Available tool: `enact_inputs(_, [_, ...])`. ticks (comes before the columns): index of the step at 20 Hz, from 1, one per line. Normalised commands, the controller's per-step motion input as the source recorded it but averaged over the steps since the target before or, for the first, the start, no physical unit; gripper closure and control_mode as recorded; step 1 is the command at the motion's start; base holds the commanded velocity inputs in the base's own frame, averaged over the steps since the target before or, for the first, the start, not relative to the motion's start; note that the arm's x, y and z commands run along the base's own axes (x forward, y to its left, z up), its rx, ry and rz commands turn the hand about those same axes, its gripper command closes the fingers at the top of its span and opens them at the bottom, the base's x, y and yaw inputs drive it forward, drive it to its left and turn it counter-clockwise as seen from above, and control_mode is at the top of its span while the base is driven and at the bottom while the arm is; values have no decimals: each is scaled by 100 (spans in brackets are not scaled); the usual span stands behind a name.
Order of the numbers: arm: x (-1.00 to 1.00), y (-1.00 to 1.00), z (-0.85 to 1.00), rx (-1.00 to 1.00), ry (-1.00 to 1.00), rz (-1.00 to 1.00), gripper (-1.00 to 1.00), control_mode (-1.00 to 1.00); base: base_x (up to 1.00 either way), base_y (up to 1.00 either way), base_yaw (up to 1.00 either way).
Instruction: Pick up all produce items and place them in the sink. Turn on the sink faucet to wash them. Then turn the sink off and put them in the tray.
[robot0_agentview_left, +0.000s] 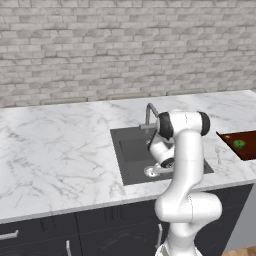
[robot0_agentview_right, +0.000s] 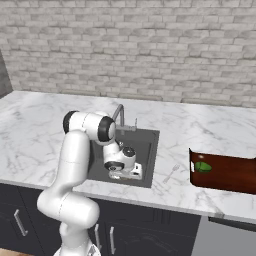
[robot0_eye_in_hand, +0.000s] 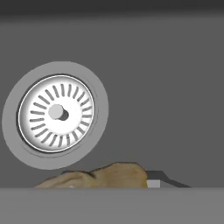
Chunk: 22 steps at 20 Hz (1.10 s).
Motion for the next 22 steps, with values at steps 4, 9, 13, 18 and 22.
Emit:
enact_inputs(4, [-13,-31,13,2,0,0,100,-100,0,0,0])
enact_inputs(9, [-21,-22,29,1,0,0,100,-100,0,0,0])
enact_inputs(13, [-19,-9,43,0,0,0,100,-100,0,0,0])
enact_inputs(18, [-17,-12,41,0,0,0,100,-100,0,0,0])
enact_inputs(22, [-14,-16,46,0,0,0,100,-100,0,0,0])
